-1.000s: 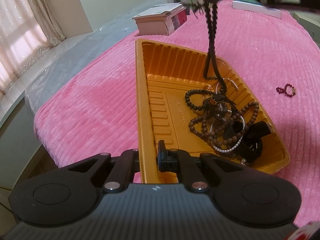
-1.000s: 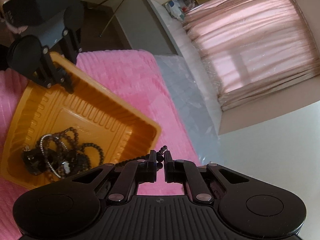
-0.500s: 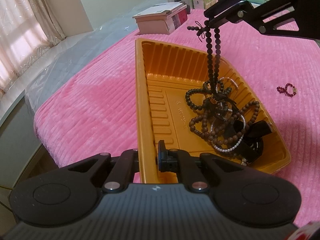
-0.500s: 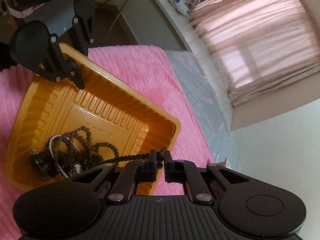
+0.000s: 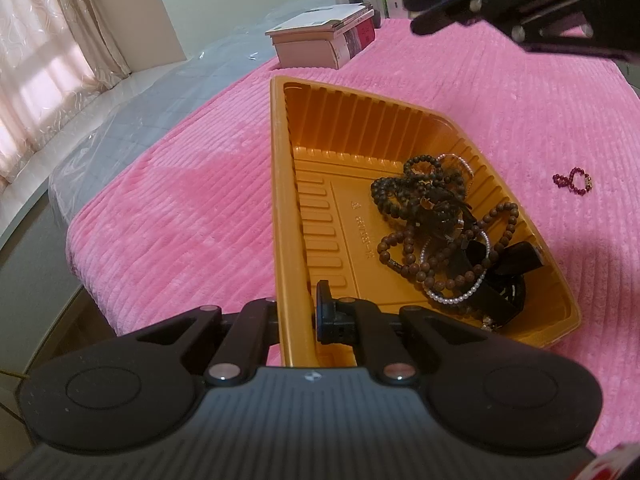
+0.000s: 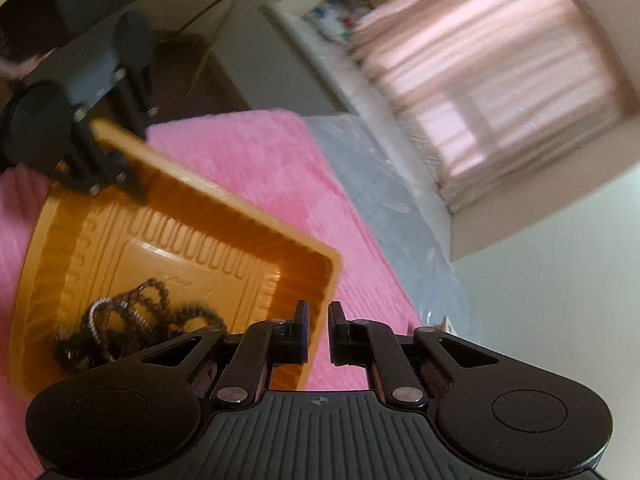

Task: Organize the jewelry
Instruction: 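Move the right gripper to the red bead bracelet and grasp it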

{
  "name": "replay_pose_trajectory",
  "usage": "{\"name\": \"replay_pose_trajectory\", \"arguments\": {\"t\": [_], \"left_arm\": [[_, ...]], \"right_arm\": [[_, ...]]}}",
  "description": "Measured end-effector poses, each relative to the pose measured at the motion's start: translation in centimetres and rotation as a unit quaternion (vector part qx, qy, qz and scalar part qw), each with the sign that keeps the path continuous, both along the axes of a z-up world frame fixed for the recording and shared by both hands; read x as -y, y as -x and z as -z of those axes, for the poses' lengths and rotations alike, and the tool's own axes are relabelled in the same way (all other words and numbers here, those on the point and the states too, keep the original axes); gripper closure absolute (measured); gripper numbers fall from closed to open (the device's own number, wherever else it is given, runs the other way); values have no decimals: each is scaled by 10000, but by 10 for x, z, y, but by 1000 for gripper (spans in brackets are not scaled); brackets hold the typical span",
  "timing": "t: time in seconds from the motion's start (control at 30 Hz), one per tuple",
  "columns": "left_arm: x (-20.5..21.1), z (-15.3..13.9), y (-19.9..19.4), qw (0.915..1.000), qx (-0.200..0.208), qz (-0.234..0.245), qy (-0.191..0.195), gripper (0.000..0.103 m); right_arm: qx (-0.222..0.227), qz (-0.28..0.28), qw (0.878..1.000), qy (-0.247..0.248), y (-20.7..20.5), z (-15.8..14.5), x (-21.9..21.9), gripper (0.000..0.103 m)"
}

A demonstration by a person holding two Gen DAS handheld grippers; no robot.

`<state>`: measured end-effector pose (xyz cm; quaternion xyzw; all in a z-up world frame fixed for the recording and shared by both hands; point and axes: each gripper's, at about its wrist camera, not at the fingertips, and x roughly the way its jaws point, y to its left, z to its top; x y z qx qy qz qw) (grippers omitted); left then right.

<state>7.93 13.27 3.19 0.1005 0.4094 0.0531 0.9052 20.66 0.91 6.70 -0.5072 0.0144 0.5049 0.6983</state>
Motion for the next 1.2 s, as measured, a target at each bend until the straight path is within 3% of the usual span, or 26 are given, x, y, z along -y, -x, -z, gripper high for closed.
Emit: {"name": "replay_pose_trajectory", "arguments": {"t": [0.2,0.3,0.37,0.47,0.53,0.67,0.77,0.93,1.2], "left_arm": [[0,0,0,10000,5,-5,20,99],[0,0,0,10000,6,-1,16,99],[-1,0,1,10000,8,5,23,99],[-1,0,1,10000,16,4,23,99],[-2,0,2,10000,22,-6,19,99],[-1,-1,1,10000,12,-3,-4,99],[1,-1,1,10000,17,10,-31,99],[1,-1,2,10000,13,-3,-52,99],[2,-1,2,10000,17,-1,-52,99]], "right_arm": [[-531,735,9939,-626,-4,-13,33,91],[-1113,1362,9778,-1139,-9,-15,62,89],[-1483,1838,9605,-1475,-10,-13,87,89],[-2099,2730,9136,-2163,-12,-4,132,88],[-2482,3482,8626,-2703,-10,8,166,87],[-3029,4514,7770,-3174,4,40,218,83],[-3320,4902,7419,-3147,14,59,240,83],[-3570,5140,7092,-3247,19,72,258,83],[-3907,5090,6901,-3346,1,85,251,83]]}}
